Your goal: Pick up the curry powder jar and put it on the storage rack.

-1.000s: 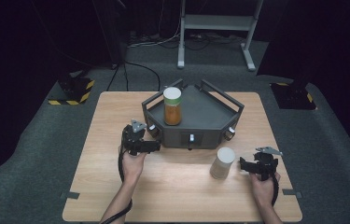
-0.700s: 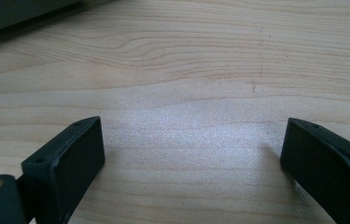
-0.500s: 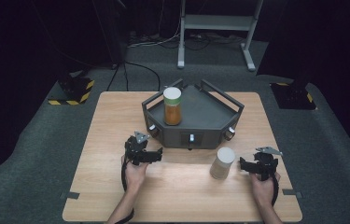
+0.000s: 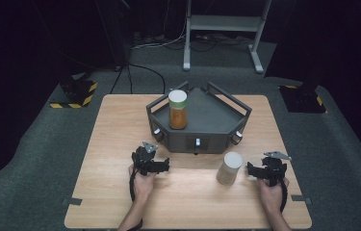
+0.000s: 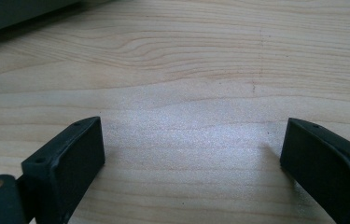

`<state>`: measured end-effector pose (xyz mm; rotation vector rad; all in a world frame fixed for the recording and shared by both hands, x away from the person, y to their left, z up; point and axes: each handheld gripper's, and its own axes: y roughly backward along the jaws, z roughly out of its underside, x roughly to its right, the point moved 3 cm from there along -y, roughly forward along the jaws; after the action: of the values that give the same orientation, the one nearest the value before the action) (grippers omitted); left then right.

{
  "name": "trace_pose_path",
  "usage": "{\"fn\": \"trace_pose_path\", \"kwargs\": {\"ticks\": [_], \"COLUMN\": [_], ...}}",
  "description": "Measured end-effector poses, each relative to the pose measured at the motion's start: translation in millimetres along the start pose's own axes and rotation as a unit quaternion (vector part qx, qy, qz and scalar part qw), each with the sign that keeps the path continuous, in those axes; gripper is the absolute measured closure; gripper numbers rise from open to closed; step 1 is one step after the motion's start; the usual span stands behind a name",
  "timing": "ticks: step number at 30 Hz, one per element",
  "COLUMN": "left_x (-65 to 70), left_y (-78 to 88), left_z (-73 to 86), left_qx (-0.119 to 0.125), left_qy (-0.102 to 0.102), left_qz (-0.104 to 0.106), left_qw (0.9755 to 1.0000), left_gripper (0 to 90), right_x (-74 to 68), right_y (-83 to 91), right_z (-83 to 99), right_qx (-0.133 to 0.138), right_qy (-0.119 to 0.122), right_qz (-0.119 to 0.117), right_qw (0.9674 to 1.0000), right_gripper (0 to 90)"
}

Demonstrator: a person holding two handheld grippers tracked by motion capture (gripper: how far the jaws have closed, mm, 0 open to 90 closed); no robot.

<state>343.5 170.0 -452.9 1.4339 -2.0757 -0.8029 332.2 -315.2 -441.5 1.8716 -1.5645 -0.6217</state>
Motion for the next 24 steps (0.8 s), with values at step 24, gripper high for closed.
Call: {"fn": "trace_pose_path", "kwargs": {"ticks": [24], "left_x": [6.3], "left_y": [-4.8], "left_z": [1.8], "left_qx": [-0.006], "left_qy": [-0.004], "left_qz": [-0.014], "left_qw": [0.9999], "left_gripper": [2.8], "right_x": [-0.1], "right_y": [0.1], "right_z": [0.2], "right_qx": [0.0], "right_qy": [0.001], "right_qz": [0.0], "right_qw": [1.0], "right_gripper": [5.7]}}
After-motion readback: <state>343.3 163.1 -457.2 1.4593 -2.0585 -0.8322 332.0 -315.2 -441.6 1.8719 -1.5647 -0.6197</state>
